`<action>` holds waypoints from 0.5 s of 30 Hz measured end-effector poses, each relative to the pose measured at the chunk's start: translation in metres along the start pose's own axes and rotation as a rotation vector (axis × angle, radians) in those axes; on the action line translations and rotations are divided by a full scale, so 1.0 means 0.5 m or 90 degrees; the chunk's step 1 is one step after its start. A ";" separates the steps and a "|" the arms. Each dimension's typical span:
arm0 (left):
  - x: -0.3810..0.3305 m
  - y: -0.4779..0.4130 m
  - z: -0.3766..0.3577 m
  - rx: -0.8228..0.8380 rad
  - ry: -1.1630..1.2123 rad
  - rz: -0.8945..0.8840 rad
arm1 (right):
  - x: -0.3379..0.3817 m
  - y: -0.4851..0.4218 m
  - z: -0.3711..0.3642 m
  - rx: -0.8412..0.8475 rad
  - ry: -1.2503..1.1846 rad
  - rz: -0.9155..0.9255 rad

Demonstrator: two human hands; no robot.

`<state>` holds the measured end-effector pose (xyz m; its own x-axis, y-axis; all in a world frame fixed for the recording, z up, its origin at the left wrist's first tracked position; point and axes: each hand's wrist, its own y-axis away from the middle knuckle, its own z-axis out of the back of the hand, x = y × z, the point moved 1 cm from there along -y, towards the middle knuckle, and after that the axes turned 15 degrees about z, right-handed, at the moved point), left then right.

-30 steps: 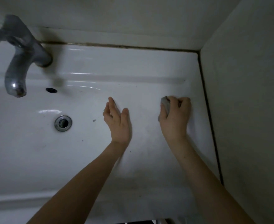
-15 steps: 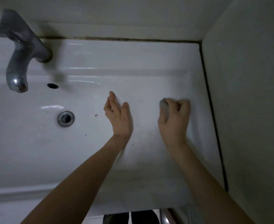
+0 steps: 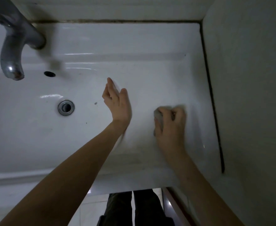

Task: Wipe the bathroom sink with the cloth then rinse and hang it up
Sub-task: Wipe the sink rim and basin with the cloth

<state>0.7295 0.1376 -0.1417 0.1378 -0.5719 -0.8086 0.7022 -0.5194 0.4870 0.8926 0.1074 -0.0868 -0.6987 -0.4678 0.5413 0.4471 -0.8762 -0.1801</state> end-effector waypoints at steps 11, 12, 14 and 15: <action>-0.002 -0.005 -0.004 -0.020 -0.026 0.007 | -0.060 0.039 0.088 0.038 0.018 0.022; -0.003 -0.006 -0.003 -0.021 -0.029 0.004 | -0.047 0.046 0.074 0.040 0.025 0.008; -0.004 -0.005 -0.001 -0.033 -0.046 -0.017 | 0.017 0.054 0.022 0.071 -0.007 0.027; -0.007 0.000 0.001 -0.038 -0.062 -0.032 | 0.056 0.057 -0.004 0.099 -0.019 0.056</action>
<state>0.7289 0.1391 -0.1388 0.0348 -0.6062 -0.7945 0.7474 -0.5120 0.4234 0.8845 0.0691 -0.0785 -0.6371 -0.5363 0.5536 0.5889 -0.8021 -0.0994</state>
